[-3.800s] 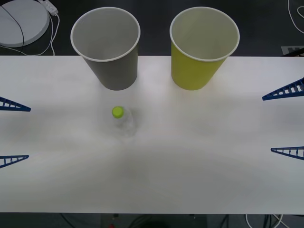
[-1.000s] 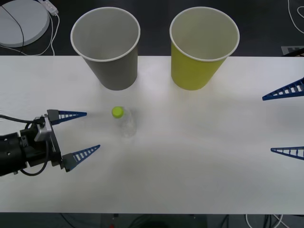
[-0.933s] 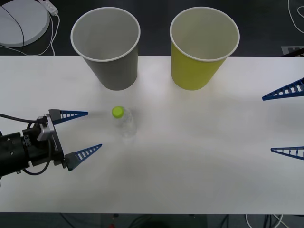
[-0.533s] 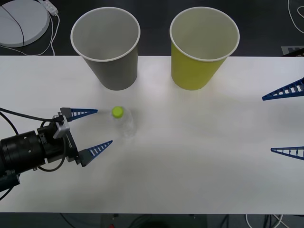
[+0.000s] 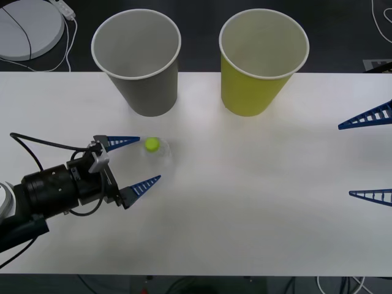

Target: Put the can into the green bin and the plastic bottle into the gray bin

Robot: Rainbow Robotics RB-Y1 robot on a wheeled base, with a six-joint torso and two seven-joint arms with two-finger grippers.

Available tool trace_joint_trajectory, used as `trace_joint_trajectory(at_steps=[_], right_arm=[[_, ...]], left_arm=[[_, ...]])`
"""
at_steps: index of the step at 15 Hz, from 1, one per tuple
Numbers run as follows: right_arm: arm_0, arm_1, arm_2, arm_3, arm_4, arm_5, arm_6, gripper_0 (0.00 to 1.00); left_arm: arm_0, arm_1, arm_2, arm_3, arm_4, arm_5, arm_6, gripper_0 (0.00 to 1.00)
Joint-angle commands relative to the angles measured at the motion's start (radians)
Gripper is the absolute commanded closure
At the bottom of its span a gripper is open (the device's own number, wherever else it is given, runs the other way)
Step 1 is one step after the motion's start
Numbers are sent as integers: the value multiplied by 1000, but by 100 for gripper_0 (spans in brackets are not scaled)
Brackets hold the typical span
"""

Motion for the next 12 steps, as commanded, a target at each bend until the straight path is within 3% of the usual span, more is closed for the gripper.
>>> trace_joint_trajectory(at_steps=[1,7,12], right_arm=[[0,0,0,0,0,0,0,0],[0,0,0,0,0,0,0,0],[0,0,0,0,0,0,0,0]], left_arm=[[-22,0,-58,0,-1,71,16,0],[-49,0,-130,3,-3,176,37,0],[-65,-6,-141,3,-38,180,63,0]])
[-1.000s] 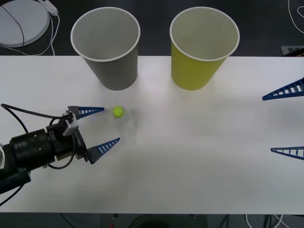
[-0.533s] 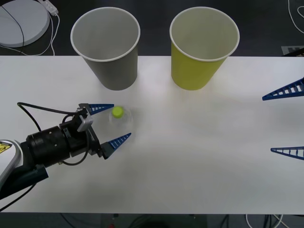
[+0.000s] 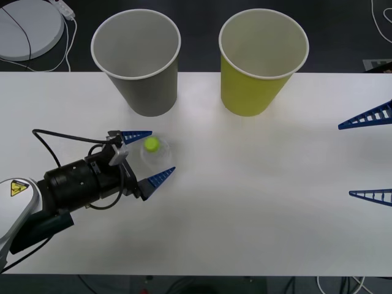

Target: Put the can into the green bin and the plastic bottle into the gray bin

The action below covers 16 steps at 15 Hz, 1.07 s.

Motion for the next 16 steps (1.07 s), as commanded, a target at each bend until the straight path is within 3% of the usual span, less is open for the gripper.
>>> trace_joint_trajectory(at_steps=[1,12,13,14,16], right_arm=[[0,0,0,0,0,0,0,0],[0,0,0,0,0,0,0,0],[0,0,0,0,0,0,0,0],[0,0,0,0,0,0,0,0],[0,0,0,0,0,0,0,0]], left_arm=[[-7,-5,-11,1,-15,9,12,0],[-11,-22,-15,-1,-36,11,15,0],[-11,-22,-15,-1,-36,11,17,45],[-11,-22,-15,1,-36,11,17,100],[-11,-22,-17,-1,-38,12,17,100]])
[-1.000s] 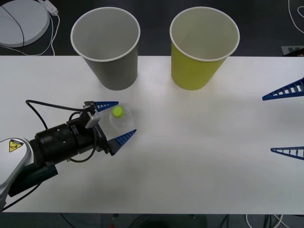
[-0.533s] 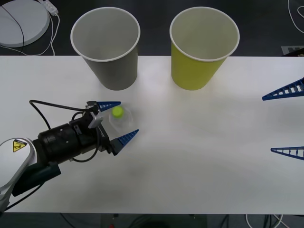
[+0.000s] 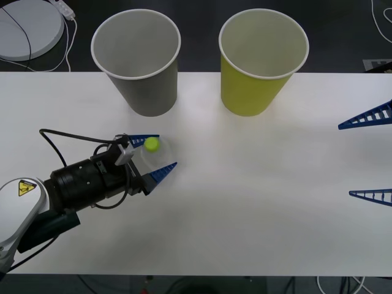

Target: Put the can into the green bin and the plastic bottle into the gray bin

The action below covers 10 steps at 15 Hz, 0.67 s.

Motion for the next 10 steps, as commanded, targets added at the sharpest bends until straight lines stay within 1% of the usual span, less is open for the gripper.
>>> trace_joint_trajectory(at_steps=[1,10], right_arm=[[0,0,0,0,0,0,0,0],[0,0,0,0,0,0,0,0]], left_arm=[[0,0,0,-1,-1,1,-1,100],[0,0,0,-1,0,1,8,100]])
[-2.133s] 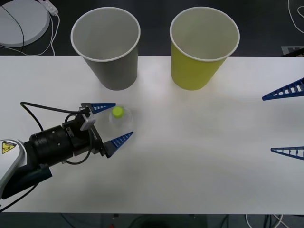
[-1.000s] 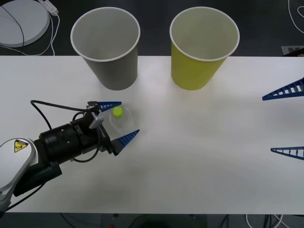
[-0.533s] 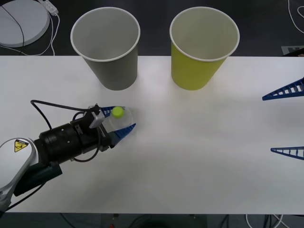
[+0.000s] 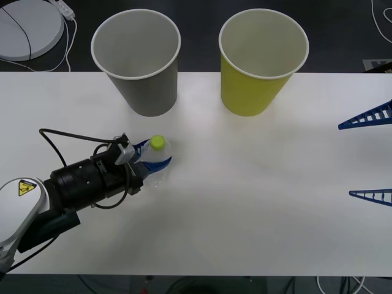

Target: Put the can into the green bin and the plastic bottle into the gray bin

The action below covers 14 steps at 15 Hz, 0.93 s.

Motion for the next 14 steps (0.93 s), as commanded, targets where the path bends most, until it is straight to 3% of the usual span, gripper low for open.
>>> trace_joint_trajectory(at_steps=[1,14], right_arm=[[0,0,0,0,0,0,0,0],[0,0,0,0,0,0,0,0]], left_arm=[[0,2,0,-2,10,-1,0,100],[3,103,77,-71,35,-66,129,100]])
